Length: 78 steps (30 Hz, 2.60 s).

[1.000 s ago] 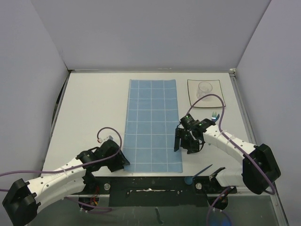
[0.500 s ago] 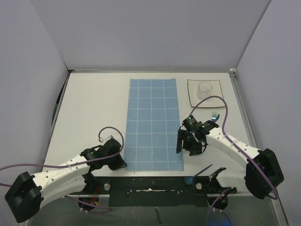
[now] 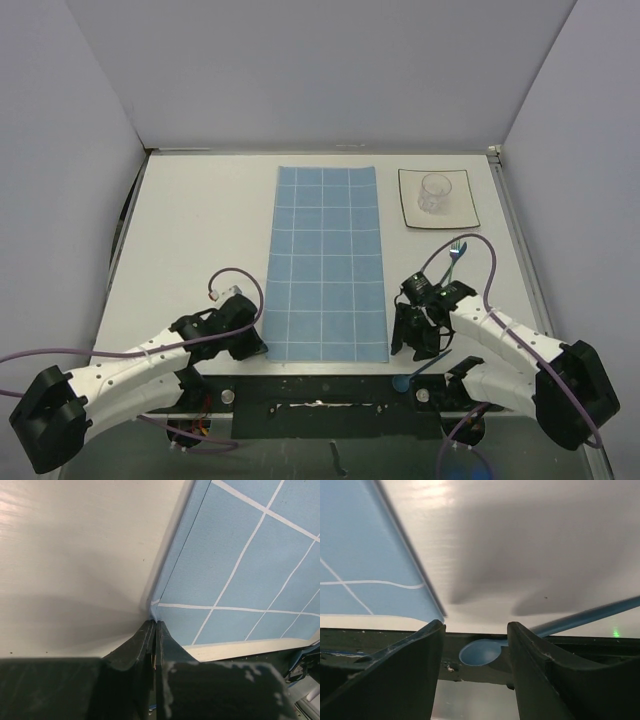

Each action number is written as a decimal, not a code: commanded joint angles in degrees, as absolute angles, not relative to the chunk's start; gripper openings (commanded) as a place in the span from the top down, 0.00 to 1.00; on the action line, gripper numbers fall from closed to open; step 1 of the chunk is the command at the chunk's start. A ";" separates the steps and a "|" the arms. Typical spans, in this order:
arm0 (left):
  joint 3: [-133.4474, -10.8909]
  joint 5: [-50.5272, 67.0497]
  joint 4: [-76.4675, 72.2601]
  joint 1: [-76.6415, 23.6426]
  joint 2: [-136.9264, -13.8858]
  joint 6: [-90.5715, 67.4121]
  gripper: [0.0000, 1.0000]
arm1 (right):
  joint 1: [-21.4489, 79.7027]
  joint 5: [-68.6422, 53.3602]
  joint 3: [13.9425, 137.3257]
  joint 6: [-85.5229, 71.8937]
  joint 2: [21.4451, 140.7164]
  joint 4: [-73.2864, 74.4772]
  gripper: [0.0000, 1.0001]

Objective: Set the dinner table for one person
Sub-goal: Fold the napkin at the center of the board.

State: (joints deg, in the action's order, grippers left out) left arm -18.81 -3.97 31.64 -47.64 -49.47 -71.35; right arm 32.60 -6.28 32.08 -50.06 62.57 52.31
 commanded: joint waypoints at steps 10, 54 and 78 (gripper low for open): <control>-20.12 -4.82 27.73 -47.71 -54.48 -69.83 1.00 | 33.33 -11.57 26.04 -54.81 61.15 43.11 0.42; -29.53 -12.47 43.91 -47.72 -42.95 -63.94 1.00 | 34.36 -1.95 40.97 -46.19 67.67 47.52 1.00; -40.91 -13.44 55.53 -47.72 -32.28 -62.61 1.00 | 35.36 -0.26 43.96 -49.04 48.64 62.30 1.00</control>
